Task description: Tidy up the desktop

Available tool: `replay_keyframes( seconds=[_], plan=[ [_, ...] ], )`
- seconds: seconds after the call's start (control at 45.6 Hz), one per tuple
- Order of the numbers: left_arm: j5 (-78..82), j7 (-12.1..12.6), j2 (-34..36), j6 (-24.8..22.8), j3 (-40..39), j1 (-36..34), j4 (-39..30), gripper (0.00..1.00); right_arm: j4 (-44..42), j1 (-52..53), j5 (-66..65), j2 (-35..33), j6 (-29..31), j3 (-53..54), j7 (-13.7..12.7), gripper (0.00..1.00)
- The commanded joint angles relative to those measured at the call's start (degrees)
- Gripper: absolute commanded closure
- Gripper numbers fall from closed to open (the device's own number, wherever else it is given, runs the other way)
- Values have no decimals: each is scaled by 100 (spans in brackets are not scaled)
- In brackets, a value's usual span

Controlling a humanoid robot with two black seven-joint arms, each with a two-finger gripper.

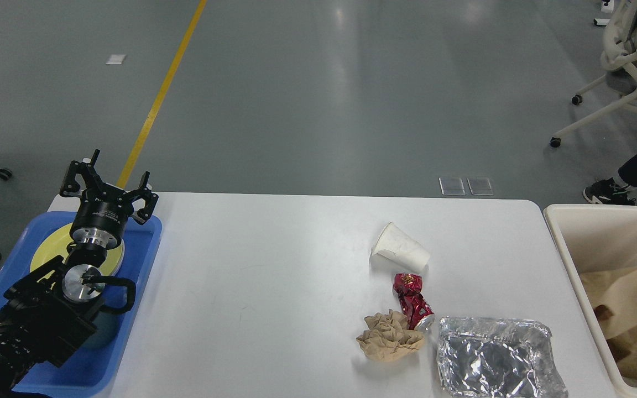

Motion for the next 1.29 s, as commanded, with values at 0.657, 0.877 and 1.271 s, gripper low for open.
replay_keyframes(
  seconds=[0.657, 0.877, 1.271],
  plan=[
    [0, 0, 1, 0, 0, 0, 0, 3, 624, 3732, -1010, -110, 1856, -560, 20, 0],
    [0, -9, -8, 0, 0, 0, 0, 3, 1634, 4718, -1072, 338, 2894, -472, -24, 0],
    [0, 0, -8, 0, 0, 0, 0, 3, 3314, 4577, -1107, 909, 2850, -235, 11, 0]
  ],
)
